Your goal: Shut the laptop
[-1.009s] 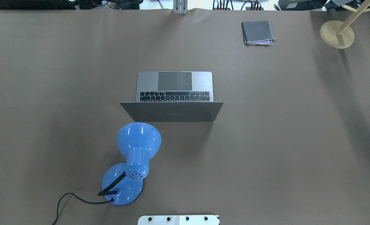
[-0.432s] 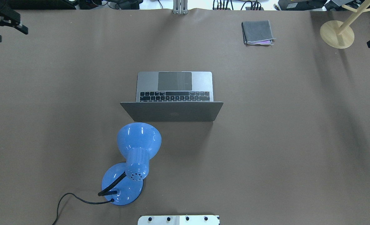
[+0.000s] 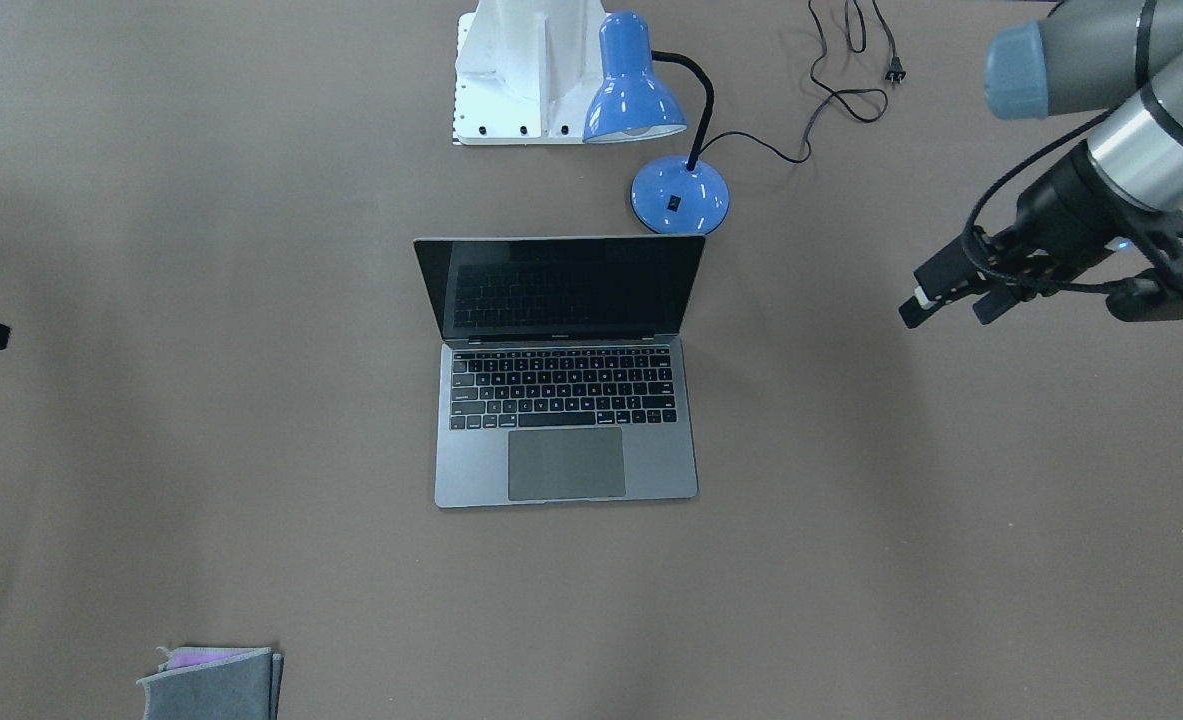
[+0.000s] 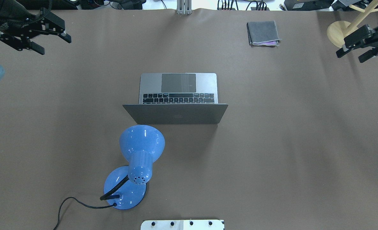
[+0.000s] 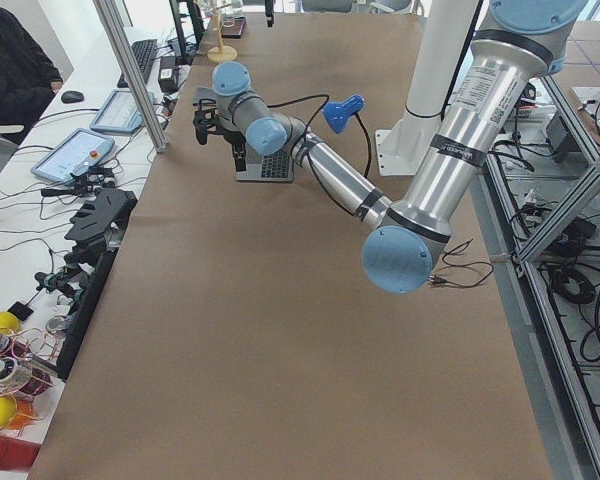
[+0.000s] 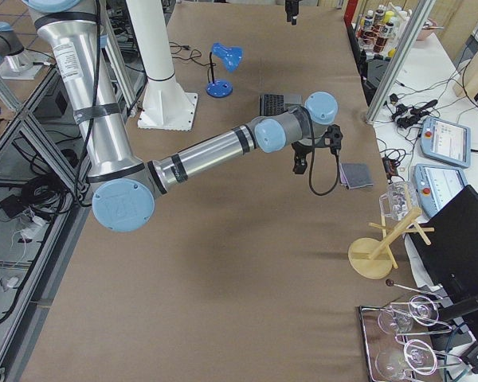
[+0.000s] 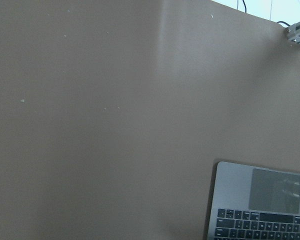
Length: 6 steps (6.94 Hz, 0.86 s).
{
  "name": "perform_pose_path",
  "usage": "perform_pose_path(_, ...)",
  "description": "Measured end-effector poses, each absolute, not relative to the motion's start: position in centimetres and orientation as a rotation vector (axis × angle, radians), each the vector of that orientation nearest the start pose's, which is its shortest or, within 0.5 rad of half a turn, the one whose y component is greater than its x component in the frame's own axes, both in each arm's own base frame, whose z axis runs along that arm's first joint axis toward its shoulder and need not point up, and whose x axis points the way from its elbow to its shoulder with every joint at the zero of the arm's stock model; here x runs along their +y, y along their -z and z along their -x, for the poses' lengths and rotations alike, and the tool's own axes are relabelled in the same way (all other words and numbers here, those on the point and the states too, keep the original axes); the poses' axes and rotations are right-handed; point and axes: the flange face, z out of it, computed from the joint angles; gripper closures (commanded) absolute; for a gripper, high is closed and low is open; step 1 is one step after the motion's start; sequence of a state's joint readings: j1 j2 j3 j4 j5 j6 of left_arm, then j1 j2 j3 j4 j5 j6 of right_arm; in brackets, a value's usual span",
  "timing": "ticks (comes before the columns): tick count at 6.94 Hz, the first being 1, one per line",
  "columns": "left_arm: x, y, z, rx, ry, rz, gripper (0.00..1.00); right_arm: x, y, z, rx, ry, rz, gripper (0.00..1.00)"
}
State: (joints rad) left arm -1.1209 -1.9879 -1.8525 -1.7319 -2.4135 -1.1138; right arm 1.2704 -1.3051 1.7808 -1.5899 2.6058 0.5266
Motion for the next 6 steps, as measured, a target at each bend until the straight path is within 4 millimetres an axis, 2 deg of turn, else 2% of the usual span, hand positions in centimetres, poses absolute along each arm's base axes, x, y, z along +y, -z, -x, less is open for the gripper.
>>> perform_pose_path(1, -53.8, -25.1, -21.8, 1.145, 0.219, 0.001, 0.06, -54.4, -36.5, 15.2, -1.112, 0.025, 0.065, 0.33)
perform_pose_path(2, -52.2, -24.1, -23.5, 1.158, 0.203, 0.025, 0.22, -53.1, -34.0, 17.6, -1.126, 0.023, 0.094, 0.6)
perform_pose_path(3, -50.5, -23.1, -25.4, 1.171, 0.188, 0.055, 0.49, -51.6, -31.6, 20.0, -1.139, 0.03, 0.123, 0.85)
perform_pose_path(4, -48.8, -22.1, -26.9, 1.185, 0.169, 0.077, 0.81, -49.7, -29.7, 22.2, -1.151, 0.056, 0.144, 1.0)
perform_pose_path(5, -47.6, -21.3, -27.7, 1.196, 0.16, 0.097, 1.0, -48.0, -28.3, 24.0, -1.161, 0.095, 0.156, 1.0)
perform_pose_path(6, -47.0, -20.7, -28.4, 1.203, 0.159, 0.115, 1.0, -46.7, -27.3, 25.6, -1.173, 0.139, 0.16, 1.0)
